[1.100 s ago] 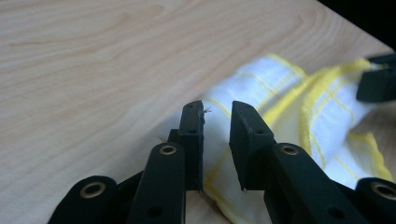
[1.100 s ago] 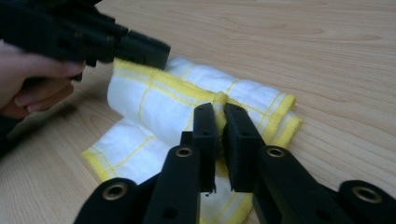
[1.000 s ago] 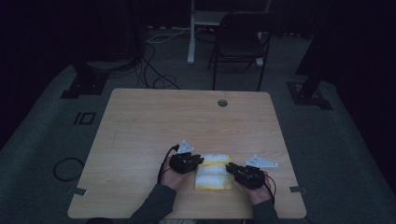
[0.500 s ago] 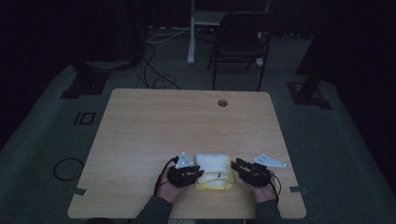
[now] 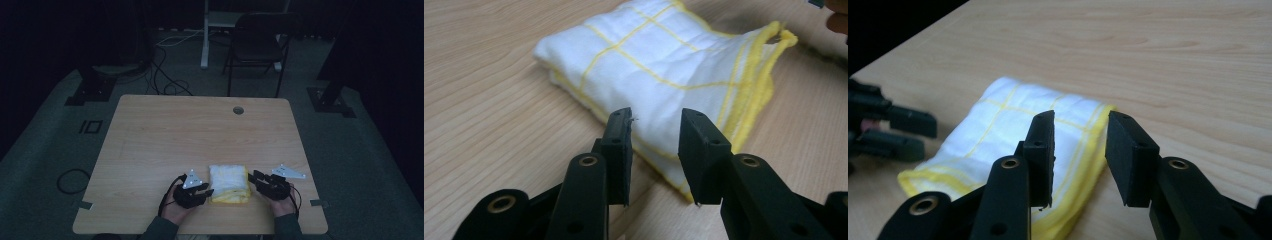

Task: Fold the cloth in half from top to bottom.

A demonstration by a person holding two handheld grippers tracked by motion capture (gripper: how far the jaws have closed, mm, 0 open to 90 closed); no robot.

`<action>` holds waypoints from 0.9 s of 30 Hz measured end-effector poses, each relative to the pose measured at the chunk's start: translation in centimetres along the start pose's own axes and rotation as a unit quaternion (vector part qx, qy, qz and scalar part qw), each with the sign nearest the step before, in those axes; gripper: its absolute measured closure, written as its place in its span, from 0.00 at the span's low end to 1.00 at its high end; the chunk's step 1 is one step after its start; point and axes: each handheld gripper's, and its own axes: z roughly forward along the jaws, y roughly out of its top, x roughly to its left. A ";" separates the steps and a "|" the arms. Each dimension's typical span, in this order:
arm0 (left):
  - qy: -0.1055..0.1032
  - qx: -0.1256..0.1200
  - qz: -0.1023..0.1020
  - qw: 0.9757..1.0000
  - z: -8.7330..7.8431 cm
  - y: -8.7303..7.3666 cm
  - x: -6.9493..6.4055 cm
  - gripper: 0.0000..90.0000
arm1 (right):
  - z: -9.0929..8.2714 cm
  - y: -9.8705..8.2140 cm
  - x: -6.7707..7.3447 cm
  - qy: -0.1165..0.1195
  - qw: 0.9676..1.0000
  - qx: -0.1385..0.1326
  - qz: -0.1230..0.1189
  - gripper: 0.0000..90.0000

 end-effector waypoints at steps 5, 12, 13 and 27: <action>-0.005 0.001 0.005 1.000 0.1 -0.1 -0.7 0.74 | 0.8 -0.8 1.6 0.015 0.999 0.033 -0.020 0.71; 0.004 0.004 0.009 1.000 0.0 -0.4 -0.8 0.74 | 0.7 -1.8 2.6 -0.005 0.997 0.067 -0.041 0.71; 0.006 0.003 0.009 1.000 -0.1 -0.4 -0.7 0.74 | 0.6 -1.9 2.7 -0.009 0.996 0.073 -0.045 0.70; 0.041 -0.013 -0.019 0.999 -1.6 -0.6 1.4 0.72 | -2.4 -1.2 -0.7 -0.087 0.996 -0.015 0.001 0.67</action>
